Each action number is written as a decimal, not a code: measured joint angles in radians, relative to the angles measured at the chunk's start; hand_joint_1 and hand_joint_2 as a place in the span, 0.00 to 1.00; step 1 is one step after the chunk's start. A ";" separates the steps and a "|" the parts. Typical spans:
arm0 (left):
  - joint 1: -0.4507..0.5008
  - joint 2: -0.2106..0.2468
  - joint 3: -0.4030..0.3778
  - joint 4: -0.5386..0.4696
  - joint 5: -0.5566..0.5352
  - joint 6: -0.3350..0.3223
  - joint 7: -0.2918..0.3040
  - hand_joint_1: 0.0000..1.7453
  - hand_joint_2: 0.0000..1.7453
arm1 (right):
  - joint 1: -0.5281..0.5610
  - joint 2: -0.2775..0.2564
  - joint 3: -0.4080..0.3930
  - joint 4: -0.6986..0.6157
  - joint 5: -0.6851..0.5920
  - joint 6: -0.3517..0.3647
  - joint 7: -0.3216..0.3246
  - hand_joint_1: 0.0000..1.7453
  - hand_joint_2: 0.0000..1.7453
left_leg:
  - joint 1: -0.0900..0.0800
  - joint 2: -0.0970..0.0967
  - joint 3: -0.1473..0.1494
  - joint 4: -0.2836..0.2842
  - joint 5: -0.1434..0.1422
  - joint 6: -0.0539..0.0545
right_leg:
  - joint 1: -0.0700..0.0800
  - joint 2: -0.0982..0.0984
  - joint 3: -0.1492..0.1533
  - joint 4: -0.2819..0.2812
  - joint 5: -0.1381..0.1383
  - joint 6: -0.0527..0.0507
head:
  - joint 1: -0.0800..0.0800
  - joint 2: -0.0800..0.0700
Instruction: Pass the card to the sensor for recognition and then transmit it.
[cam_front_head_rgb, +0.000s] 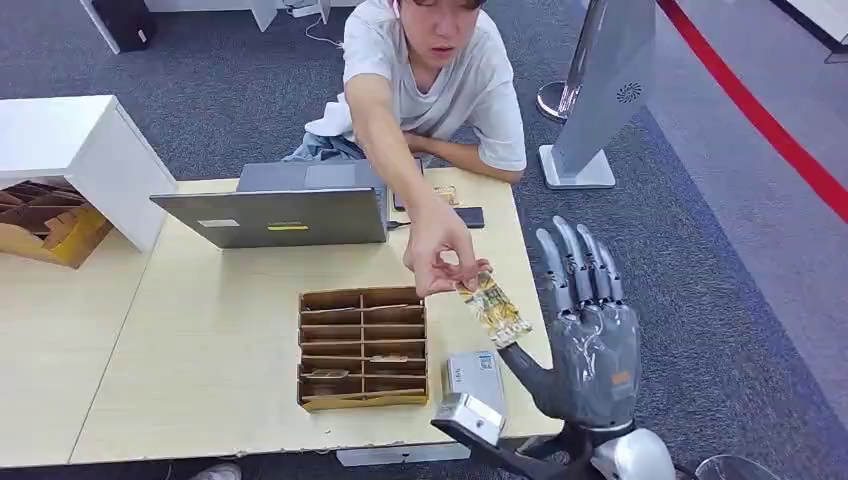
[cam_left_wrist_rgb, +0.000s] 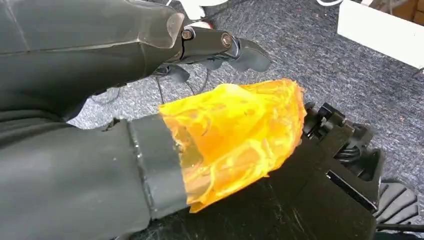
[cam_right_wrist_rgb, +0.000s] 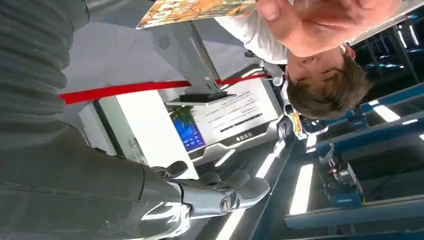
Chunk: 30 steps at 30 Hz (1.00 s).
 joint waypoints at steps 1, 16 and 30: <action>0.000 0.000 -0.001 0.000 0.003 0.000 0.000 0.00 0.00 | 0.000 0.002 -0.001 0.002 0.000 0.000 0.000 0.00 1.00 | 0.000 0.000 0.000 0.000 0.000 0.000 | 0.000 0.000 0.000 0.000 0.000 0.000 | 0.000 0.000; -0.002 0.000 -0.030 0.006 0.042 -0.005 0.000 0.00 0.00 | -0.001 0.018 -0.010 0.007 0.000 0.010 -0.003 1.00 1.00 | 0.000 0.000 0.000 0.000 0.000 0.000 | 0.000 0.000 0.000 0.000 0.000 0.000 | 0.000 0.000; -0.007 0.000 -0.073 0.006 0.074 -0.006 0.003 0.00 0.00 | -0.002 0.031 -0.013 0.007 -0.029 0.018 -0.011 1.00 1.00 | 0.000 0.000 0.000 0.000 0.000 0.000 | 0.000 0.000 0.000 0.000 0.000 0.000 | 0.000 0.000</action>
